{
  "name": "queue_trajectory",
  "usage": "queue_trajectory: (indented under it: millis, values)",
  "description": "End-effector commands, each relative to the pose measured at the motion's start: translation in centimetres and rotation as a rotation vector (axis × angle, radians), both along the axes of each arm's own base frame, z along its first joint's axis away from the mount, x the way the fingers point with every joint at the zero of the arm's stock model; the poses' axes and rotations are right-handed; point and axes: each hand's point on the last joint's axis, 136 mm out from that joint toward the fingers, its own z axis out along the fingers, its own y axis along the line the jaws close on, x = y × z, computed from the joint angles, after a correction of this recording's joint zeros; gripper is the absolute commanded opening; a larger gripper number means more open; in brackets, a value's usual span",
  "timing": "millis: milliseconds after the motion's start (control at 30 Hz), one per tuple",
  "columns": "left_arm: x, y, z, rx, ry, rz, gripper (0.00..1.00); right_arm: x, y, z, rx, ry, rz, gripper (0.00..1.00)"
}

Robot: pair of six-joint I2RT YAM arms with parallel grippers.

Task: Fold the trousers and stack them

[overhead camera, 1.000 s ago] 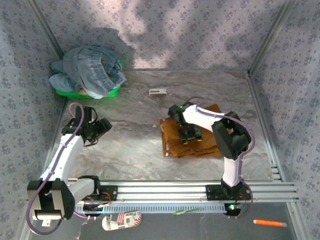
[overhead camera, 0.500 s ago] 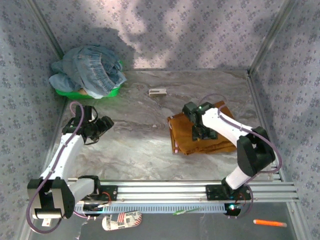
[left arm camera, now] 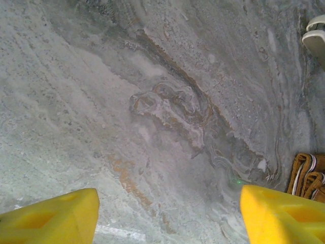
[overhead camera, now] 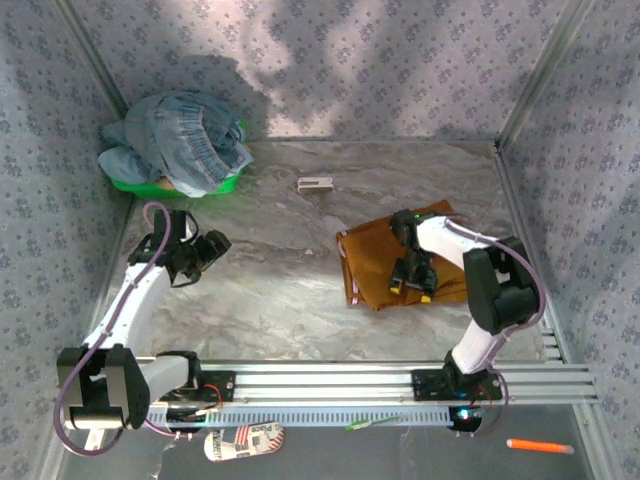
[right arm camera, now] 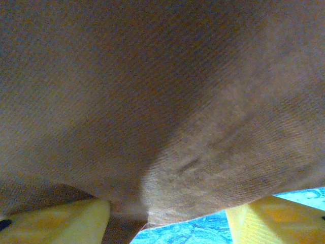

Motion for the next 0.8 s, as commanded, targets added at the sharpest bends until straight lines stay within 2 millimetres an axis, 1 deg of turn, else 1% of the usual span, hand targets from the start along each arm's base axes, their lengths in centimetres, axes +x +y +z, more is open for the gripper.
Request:
queue_trajectory:
  millis: [0, 33, 67, 100, 167, 233, 267, 333, 400, 467, 533, 567, 633, 667, 767]
  values:
    - [1.2, -0.8, 1.1, -0.038, -0.029, -0.006, 0.73, 4.4, -1.0, -1.5, -0.042, -0.052, 0.008, 0.63]
    - [1.4, -0.8, 1.5, -0.037, -0.037, -0.005, 0.73, 5.2, -0.6, -1.2, -0.02, -0.061, 0.049, 0.63]
    - [1.6, -0.7, 1.8, -0.035, -0.047, -0.003, 0.73, 5.5, -0.6, -1.2, -0.016, -0.057, 0.057, 0.63]
    - [1.8, -0.7, 2.1, -0.035, -0.054, -0.002, 0.73, 6.7, -0.8, -0.8, -0.018, -0.068, 0.064, 0.63]
    - [2.0, -0.7, 2.5, -0.034, -0.064, -0.004, 0.73, 8.0, -2.1, -1.3, -0.039, -0.061, 0.068, 0.63]
    - [2.2, -0.8, 2.6, -0.034, -0.064, -0.007, 0.73, 9.6, -4.1, -2.0, -0.06, -0.054, 0.037, 0.62]
    - [2.2, -0.9, 2.6, -0.035, -0.06, -0.012, 0.73, 10.0, -4.6, -2.3, -0.055, -0.05, 0.029, 0.62]
    - [2.2, -1.0, 2.6, -0.033, -0.049, -0.022, 0.73, 11.6, -6.1, -2.2, -0.053, -0.06, 0.007, 0.61]
    - [2.1, -1.0, 2.7, -0.024, -0.044, -0.03, 0.73, 12.6, -7.2, -2.0, -0.058, -0.067, 0.028, 0.61]
    - [2.0, -0.9, 2.7, -0.022, -0.05, -0.027, 0.73, 14.0, -8.9, -2.2, -0.089, -0.066, 0.085, 0.61]
    - [2.1, -1.1, 2.7, -0.027, -0.057, -0.03, 0.72, 15.3, -11.4, -2.2, -0.151, -0.06, 0.099, 0.6]
    - [2.1, -1.1, 2.6, -0.026, -0.056, -0.031, 0.72, 16.1, -11.9, -2.2, -0.16, -0.074, 0.118, 0.6]
    - [2.3, -1.2, 2.9, -0.024, -0.057, -0.041, 0.72, 17.8, -12.6, -1.4, -0.162, -0.119, 0.146, 0.6]
    - [2.3, -1.2, 2.9, -0.022, -0.055, -0.044, 0.71, 18.1, -12.8, -0.7, -0.175, -0.128, 0.153, 0.6]
    - [2.5, -1.3, 3.2, -0.017, -0.058, -0.053, 0.71, 18.8, -13.1, 2.1, -0.198, -0.183, 0.135, 0.61]
